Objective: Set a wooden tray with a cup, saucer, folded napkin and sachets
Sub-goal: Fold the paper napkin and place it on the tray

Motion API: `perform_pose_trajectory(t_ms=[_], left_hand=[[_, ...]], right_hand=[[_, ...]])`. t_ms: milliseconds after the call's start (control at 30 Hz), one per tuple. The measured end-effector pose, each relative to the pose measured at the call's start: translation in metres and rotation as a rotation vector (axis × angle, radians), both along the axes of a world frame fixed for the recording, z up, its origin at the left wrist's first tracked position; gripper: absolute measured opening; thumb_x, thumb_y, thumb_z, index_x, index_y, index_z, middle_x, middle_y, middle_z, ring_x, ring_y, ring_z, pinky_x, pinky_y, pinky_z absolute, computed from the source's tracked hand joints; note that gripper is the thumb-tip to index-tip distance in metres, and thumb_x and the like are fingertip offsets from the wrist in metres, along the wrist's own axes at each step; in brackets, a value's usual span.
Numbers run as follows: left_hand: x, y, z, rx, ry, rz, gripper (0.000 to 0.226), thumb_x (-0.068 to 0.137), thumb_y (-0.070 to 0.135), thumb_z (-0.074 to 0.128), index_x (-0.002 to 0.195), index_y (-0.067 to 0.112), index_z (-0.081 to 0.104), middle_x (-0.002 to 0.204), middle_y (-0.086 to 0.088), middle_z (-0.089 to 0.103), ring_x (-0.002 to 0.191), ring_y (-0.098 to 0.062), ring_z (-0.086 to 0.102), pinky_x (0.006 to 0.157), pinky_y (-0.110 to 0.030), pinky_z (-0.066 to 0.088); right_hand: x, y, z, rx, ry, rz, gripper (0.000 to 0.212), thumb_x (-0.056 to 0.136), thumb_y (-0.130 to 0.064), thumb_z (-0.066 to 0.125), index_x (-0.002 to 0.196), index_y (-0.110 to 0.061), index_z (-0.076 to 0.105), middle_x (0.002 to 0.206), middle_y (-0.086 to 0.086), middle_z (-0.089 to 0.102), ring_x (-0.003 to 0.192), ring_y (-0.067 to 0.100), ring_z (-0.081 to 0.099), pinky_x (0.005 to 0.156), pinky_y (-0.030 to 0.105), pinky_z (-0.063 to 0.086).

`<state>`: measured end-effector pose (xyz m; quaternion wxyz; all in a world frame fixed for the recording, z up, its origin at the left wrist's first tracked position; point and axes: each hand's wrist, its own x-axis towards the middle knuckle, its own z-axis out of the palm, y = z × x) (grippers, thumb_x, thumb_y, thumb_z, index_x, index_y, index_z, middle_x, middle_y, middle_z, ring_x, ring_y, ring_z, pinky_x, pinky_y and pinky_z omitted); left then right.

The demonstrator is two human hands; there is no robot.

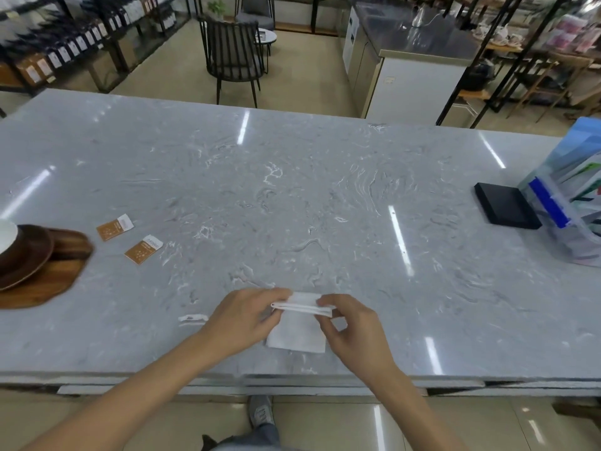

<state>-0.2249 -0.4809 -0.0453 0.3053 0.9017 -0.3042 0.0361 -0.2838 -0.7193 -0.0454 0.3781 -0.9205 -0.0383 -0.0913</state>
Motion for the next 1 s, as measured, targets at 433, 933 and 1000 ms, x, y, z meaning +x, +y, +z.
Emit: perform_pose_trajectory(t_ms=[433, 933, 1000], left_hand=[[-0.048, 0.014, -0.059, 0.099, -0.082, -0.051, 0.039, 0.092, 0.03, 0.068, 0.127, 0.015, 0.07, 0.135, 0.004, 0.067, 0.119, -0.018, 0.062, 0.095, -0.031, 0.057], [-0.023, -0.032, -0.056, 0.483, 0.042, 0.002, 0.064, 0.107, 0.045, 0.012, 0.16, 0.014, -0.001, 0.17, 0.0, -0.005, 0.156, -0.016, -0.011, 0.128, -0.041, 0.003], [-0.022, -0.027, -0.063, 0.503, 0.047, -0.003, 0.065, 0.106, 0.048, 0.007, 0.16, 0.016, -0.006, 0.17, 0.002, -0.011, 0.155, -0.015, -0.014, 0.128, -0.042, 0.003]], right_hand=[[-0.055, 0.008, -0.056, -0.125, 0.02, 0.094, 0.038, 0.092, -0.022, 0.076, 0.129, -0.015, 0.071, 0.147, 0.002, 0.057, 0.124, 0.022, 0.059, 0.091, 0.033, 0.06], [-0.009, 0.033, -0.066, -0.448, 0.102, -0.007, 0.058, 0.11, -0.036, 0.028, 0.163, -0.016, 0.016, 0.171, 0.0, 0.012, 0.159, 0.021, 0.009, 0.129, 0.042, 0.016], [-0.009, 0.031, -0.069, -0.461, 0.115, -0.015, 0.059, 0.11, -0.039, 0.026, 0.163, -0.018, 0.012, 0.171, -0.003, 0.009, 0.159, 0.02, 0.007, 0.129, 0.04, 0.013]])
